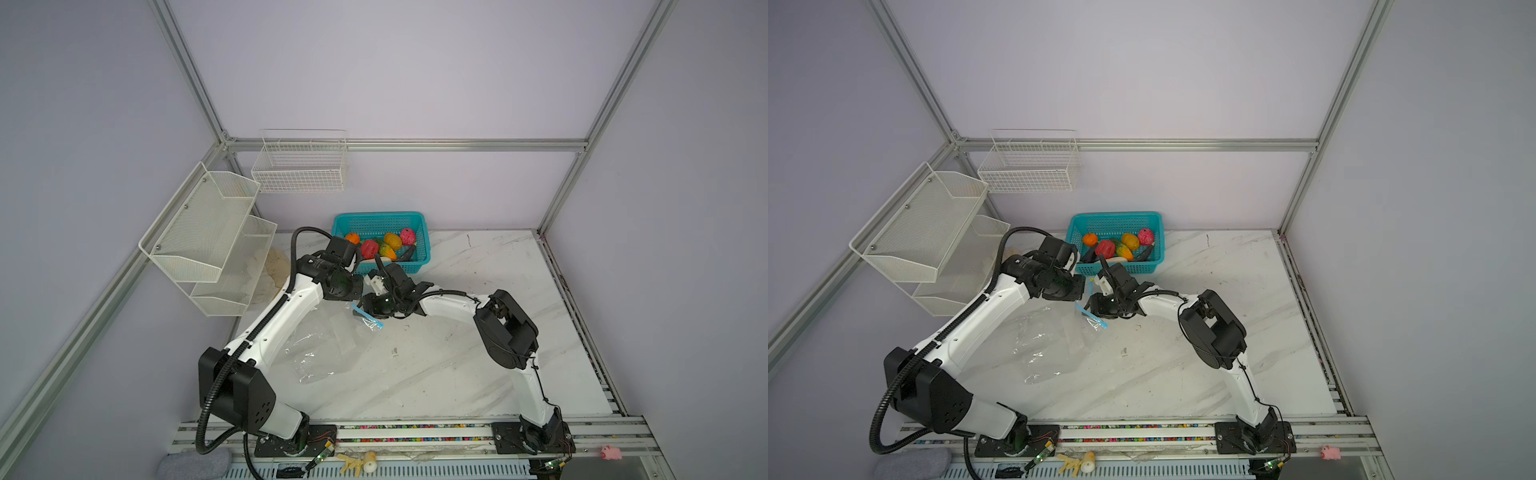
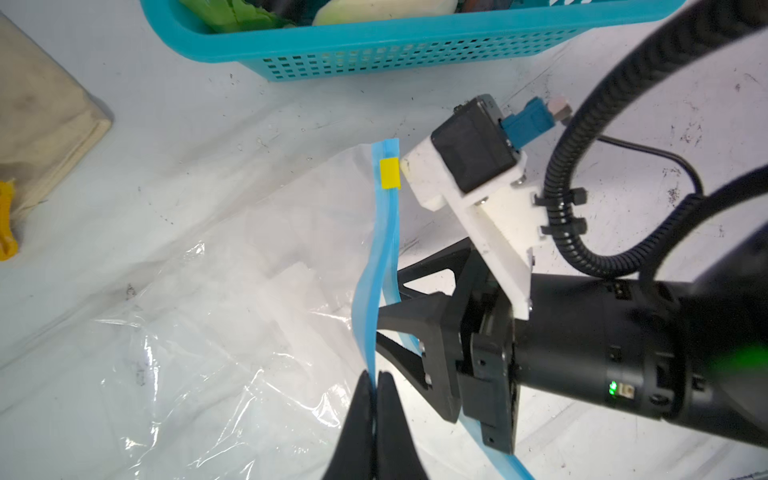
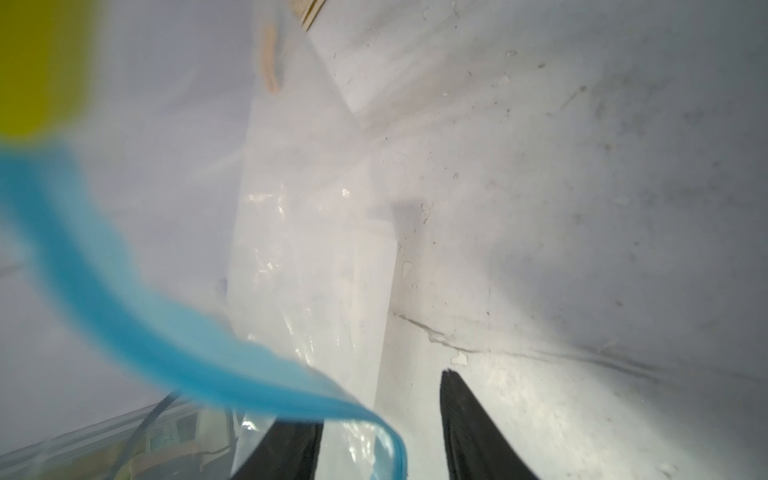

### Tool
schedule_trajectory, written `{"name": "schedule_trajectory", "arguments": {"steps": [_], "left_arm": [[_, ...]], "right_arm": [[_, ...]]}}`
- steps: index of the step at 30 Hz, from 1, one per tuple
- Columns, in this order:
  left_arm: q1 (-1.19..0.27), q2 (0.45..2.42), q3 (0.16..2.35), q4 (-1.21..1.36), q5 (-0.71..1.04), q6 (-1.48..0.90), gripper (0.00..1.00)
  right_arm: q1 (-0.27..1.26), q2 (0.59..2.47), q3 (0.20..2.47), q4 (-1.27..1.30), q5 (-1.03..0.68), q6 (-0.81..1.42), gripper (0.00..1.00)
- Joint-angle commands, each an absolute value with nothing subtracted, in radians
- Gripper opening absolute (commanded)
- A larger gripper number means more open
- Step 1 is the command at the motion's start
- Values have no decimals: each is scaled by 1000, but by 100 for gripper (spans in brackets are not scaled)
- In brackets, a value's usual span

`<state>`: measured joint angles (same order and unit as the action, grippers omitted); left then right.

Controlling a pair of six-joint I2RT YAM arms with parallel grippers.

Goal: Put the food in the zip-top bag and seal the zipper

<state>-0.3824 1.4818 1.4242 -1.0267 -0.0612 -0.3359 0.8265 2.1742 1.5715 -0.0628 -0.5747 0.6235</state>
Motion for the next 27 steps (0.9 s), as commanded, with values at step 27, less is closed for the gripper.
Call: {"name": "schedule_trajectory", "arguments": {"steps": [27], "left_arm": [[-387, 1519, 1294, -799, -1, -424, 0]], "right_arm": [[811, 2030, 1415, -36, -488, 634, 61]]}}
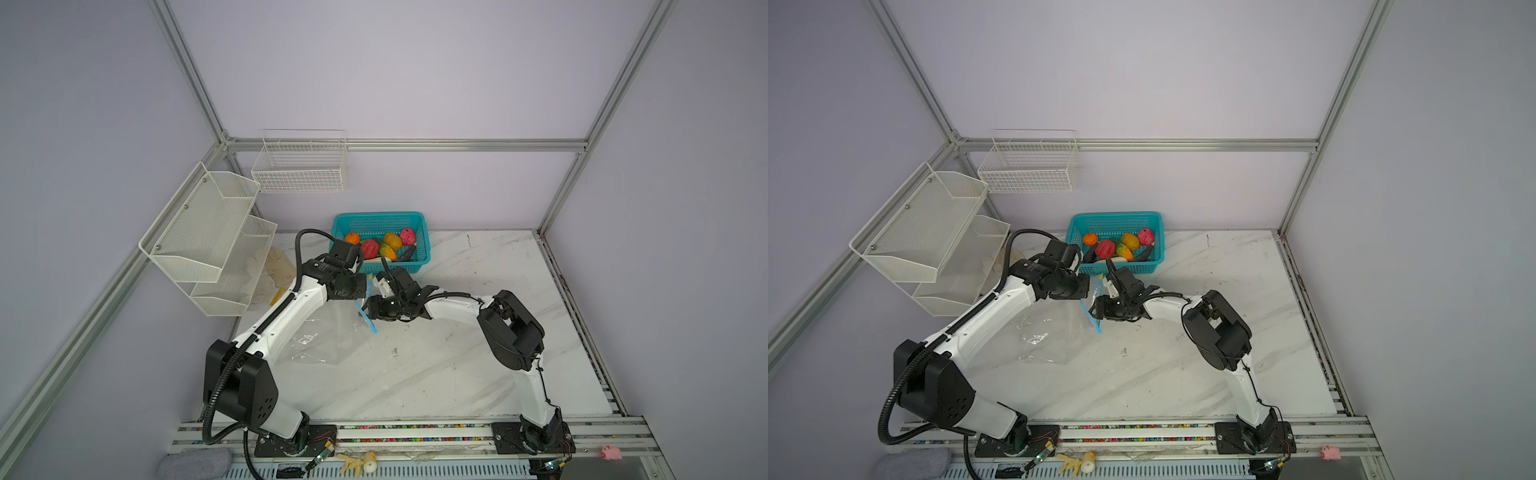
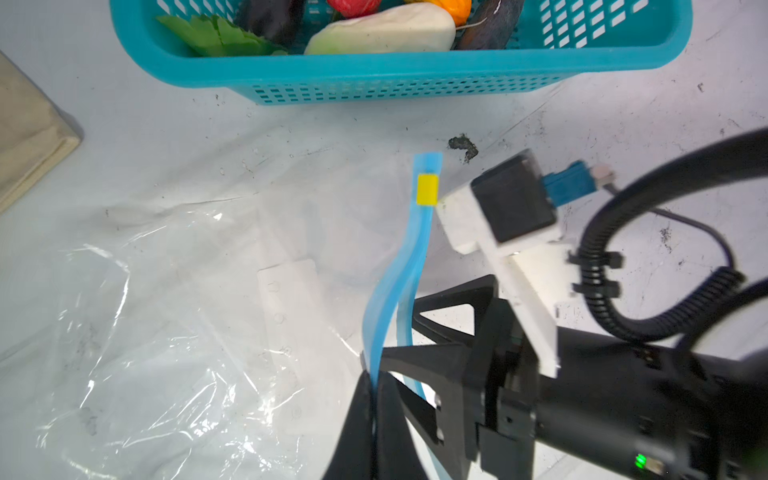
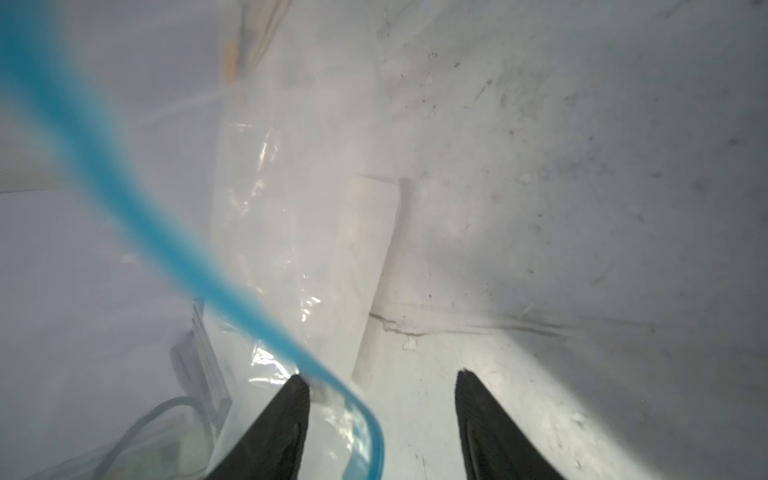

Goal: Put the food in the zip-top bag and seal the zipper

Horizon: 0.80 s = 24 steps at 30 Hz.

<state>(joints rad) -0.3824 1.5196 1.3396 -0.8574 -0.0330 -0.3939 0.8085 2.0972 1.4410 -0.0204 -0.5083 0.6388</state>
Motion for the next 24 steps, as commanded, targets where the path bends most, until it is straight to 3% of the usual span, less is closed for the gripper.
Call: {"name": "schedule_trajectory", "arguments": {"steps": [1, 7, 17, 24], "left_arm": [[-386, 1522, 1287, -794, 2, -426, 0], [-388, 1531, 1246, -761, 23, -434, 0], [-388, 1540, 1236, -754, 25, -428, 0], [-389, 1543, 1243, -754, 33, -424, 0]], "right_arm": [[810, 2020, 1406, -37, -484, 635, 61], [802, 1979, 1362, -38, -462, 632, 61], [796, 1982, 1340, -128, -370, 604, 51], [790, 1986, 1368, -100, -450, 594, 35]]}}
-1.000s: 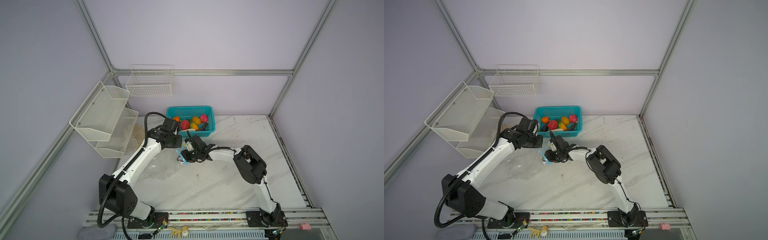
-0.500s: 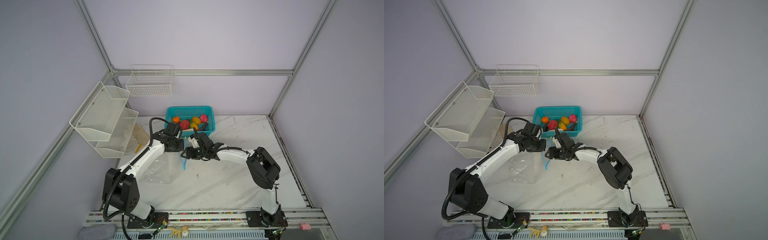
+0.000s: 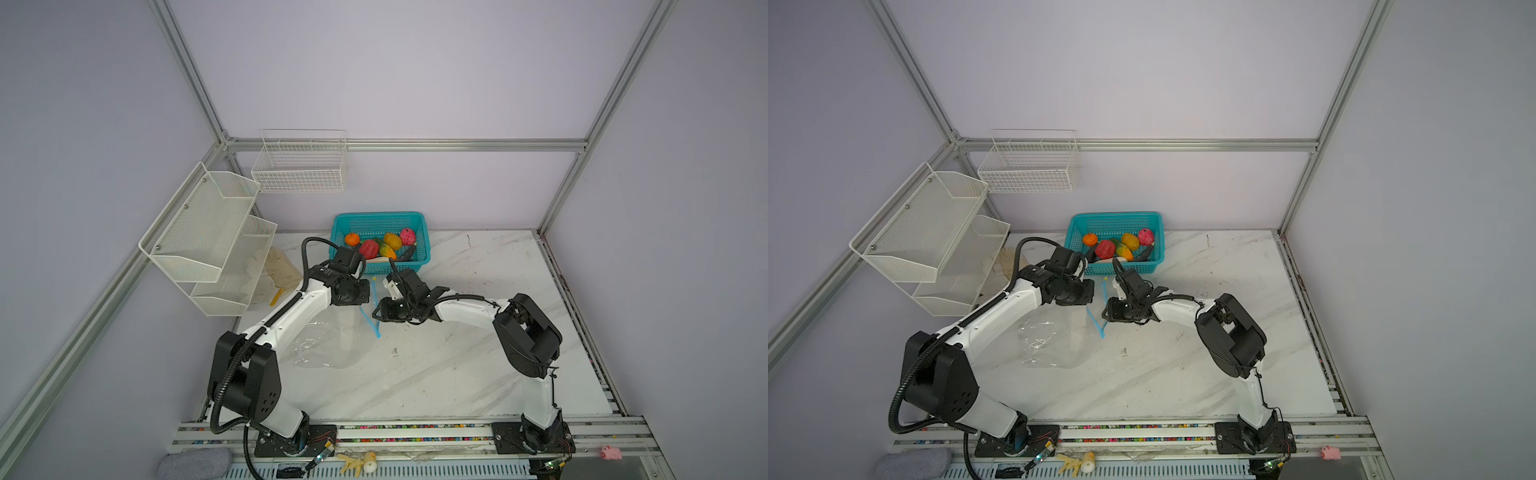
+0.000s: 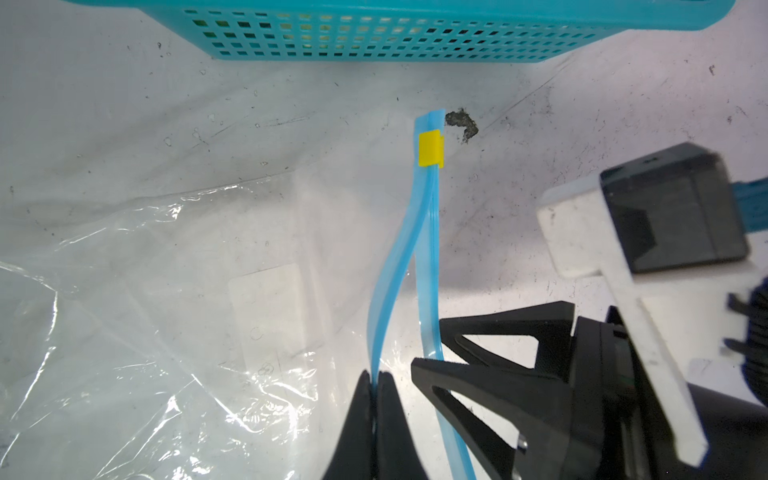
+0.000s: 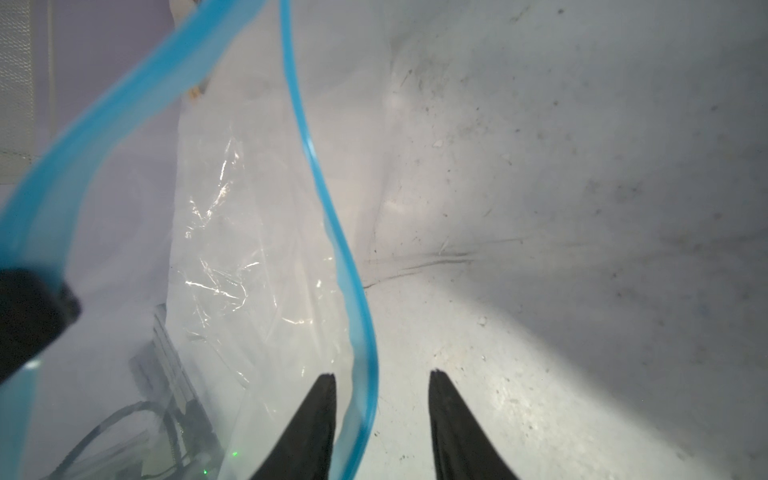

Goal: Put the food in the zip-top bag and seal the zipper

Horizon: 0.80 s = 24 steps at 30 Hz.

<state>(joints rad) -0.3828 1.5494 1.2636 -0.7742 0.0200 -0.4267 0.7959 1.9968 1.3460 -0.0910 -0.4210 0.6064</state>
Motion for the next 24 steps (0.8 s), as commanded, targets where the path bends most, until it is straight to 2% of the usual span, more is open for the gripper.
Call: {"name": "schedule_trajectory", "arguments": {"steps": [1, 9, 11, 24], "left_arm": [[-387, 1544, 1244, -756, 33, -423, 0], [-391, 1543, 1244, -762, 29, -422, 0], [-391, 1543, 1244, -764, 29, -422, 0], [-393, 1534, 1259, -786, 16, -419, 0]], "right_arm": [[790, 1992, 1375, -102, -452, 594, 32], [790, 2015, 1388, -45, -560, 619, 28], [789, 2013, 1383, -19, -582, 635, 25], [785, 2019, 1395, -80, -497, 640, 7]]}}
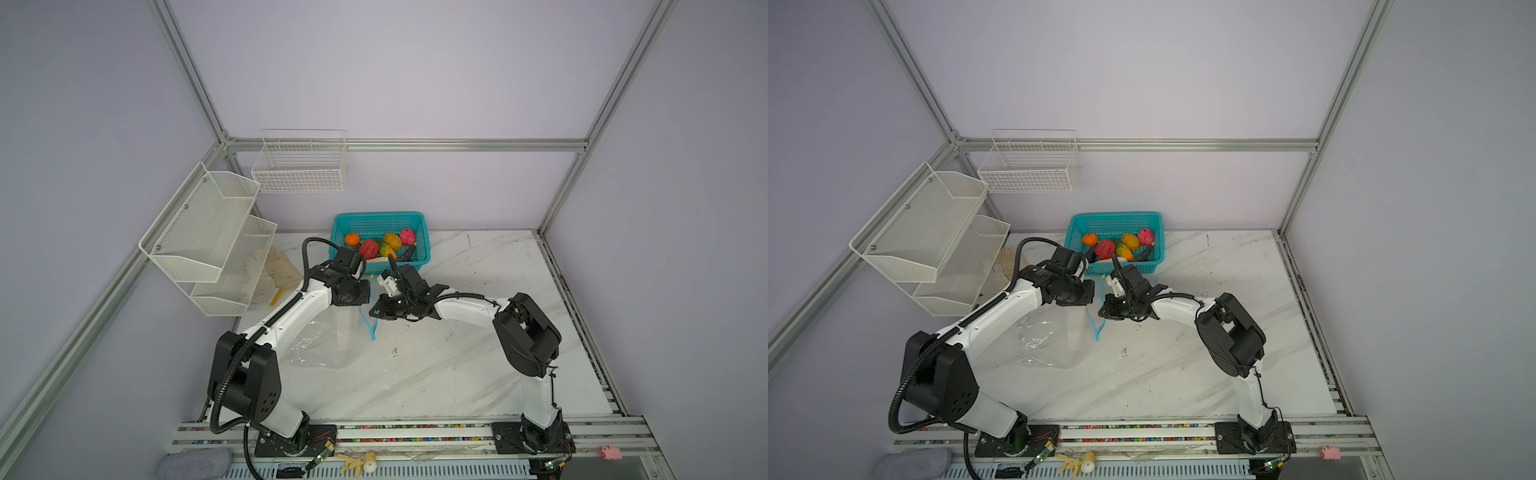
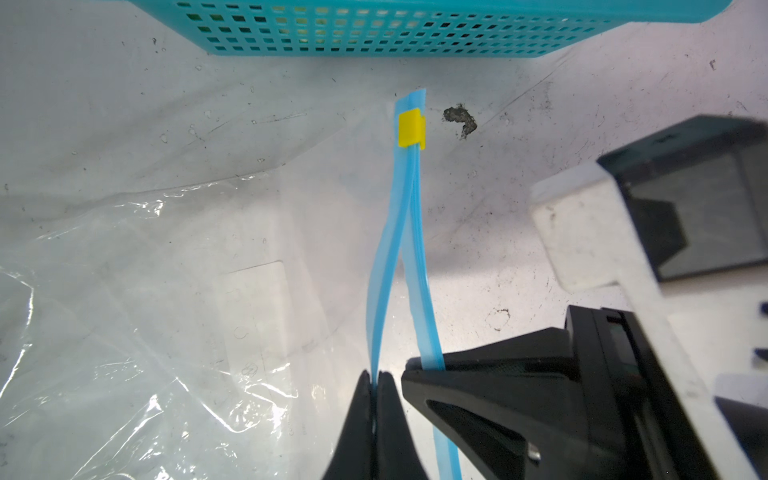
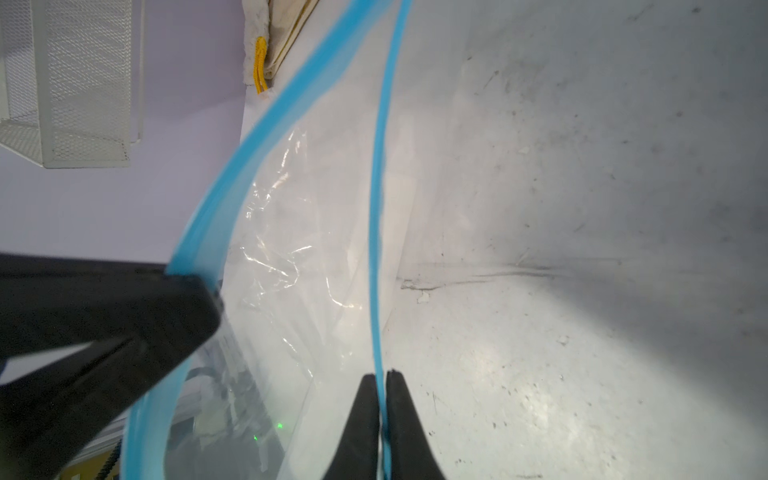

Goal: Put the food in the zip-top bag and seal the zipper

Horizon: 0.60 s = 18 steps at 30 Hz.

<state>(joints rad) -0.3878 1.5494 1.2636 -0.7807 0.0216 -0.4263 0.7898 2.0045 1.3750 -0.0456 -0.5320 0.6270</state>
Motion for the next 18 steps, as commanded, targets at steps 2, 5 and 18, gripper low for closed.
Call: {"name": "schedule_trajectory", "arguments": {"steps": [2, 5, 18], "left_arm": [[-392, 1531, 1260, -790, 12, -417, 0], [-393, 1532, 1258, -792, 5, -416, 0], [-396, 1525, 1281, -818, -2, -414, 0]], "right_arm": [[785, 2021, 1405, -103, -477, 631, 5], [785, 2019, 1419, -146, -428, 611, 2], [785, 2046, 1488, -319, -224, 511, 4]]}}
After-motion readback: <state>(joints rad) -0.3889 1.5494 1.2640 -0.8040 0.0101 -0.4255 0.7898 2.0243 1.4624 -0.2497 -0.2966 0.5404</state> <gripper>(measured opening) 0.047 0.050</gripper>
